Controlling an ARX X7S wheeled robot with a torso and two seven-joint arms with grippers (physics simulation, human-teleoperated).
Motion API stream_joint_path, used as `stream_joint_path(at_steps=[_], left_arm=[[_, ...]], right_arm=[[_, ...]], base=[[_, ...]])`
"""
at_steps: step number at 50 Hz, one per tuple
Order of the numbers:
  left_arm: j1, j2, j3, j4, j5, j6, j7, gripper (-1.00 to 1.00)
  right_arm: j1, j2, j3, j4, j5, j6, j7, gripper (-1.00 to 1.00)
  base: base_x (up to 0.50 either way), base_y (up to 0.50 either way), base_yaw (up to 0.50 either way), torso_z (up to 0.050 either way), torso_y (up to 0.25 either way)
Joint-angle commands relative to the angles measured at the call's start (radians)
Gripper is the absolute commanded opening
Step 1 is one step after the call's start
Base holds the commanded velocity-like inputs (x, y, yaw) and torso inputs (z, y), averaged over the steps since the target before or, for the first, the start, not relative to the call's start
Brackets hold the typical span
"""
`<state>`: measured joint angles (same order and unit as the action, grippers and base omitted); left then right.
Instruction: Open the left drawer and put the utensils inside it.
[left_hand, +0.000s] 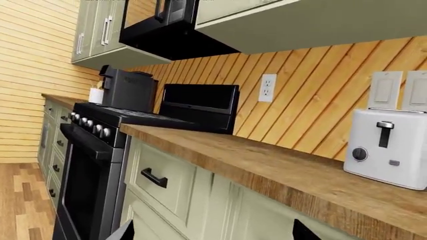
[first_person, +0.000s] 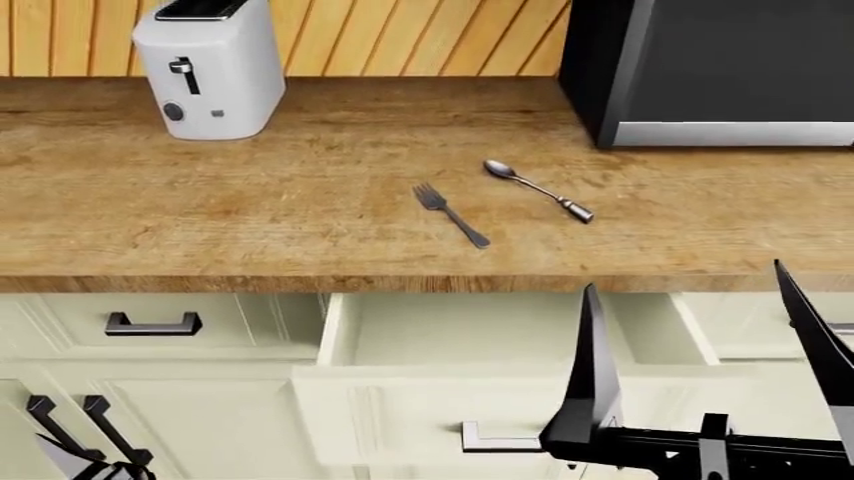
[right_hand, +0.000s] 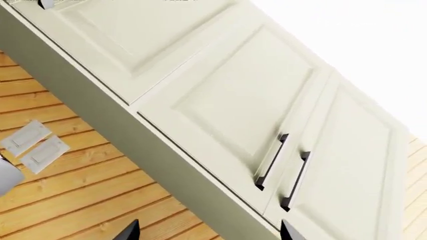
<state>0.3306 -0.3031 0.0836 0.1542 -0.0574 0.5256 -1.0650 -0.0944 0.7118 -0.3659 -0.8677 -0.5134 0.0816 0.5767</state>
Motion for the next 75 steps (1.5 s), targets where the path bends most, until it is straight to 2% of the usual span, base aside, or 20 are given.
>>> stream_joint_path(at_steps=[1, 25, 29, 39, 49, 56, 67, 75], left_arm=[[0.003, -0.001, -0.001, 0.006, 0.003, -0.005, -0.003, 1.00], [0.000, -0.003, 0.002, 0.006, 0.003, -0.005, -0.004, 1.00], [-0.011, -0.003, 0.007, -0.009, -0.007, 0.014, 0.004, 1.00], [-0.025, -0.007, 0.020, -0.026, -0.020, 0.033, 0.020, 1.00], [-0.028, -0.010, 0.026, -0.031, -0.024, 0.044, 0.028, 1.00], [-0.031, -0.011, 0.030, -0.033, -0.023, 0.048, 0.032, 1.00], [-0.035, -0.012, 0.033, -0.038, -0.022, 0.055, 0.035, 1.00], [-0.036, -0.012, 0.034, -0.040, -0.024, 0.055, 0.035, 1.00]], right_arm=[[-0.001, -0.001, 0.006, -0.008, 0.009, -0.001, -0.001, 1.00], [-0.002, -0.008, 0.010, -0.009, 0.014, -0.005, 0.000, 1.00], [0.008, -0.010, 0.023, -0.015, 0.065, 0.008, -0.011, 1.00], [0.139, -0.038, 0.249, -0.102, 0.592, 0.142, -0.074, 1.00], [0.219, -0.033, 0.392, -0.175, 0.926, 0.261, -0.043, 1.00], [0.323, 0.097, 0.392, -0.173, 1.175, 0.280, 0.108, 1.00], [0.605, 0.163, 0.407, -0.119, 1.593, 0.405, 0.258, 1.00], [0.770, 0.202, 0.357, -0.060, 1.872, 0.459, 0.322, 1.00]], base=[[0.00, 0.00, 0.00, 0.050, 0.000], [0.00, 0.00, 0.00, 0.050, 0.000], [0.00, 0.00, 0.00, 0.037, 0.000], [0.00, 0.00, 0.00, 0.000, 0.000], [0.00, 0.00, 0.00, 0.000, 0.000], [0.00, 0.00, 0.00, 0.000, 0.000], [0.00, 0.00, 0.00, 0.000, 0.000], [0.00, 0.00, 0.00, 0.000, 0.000]])
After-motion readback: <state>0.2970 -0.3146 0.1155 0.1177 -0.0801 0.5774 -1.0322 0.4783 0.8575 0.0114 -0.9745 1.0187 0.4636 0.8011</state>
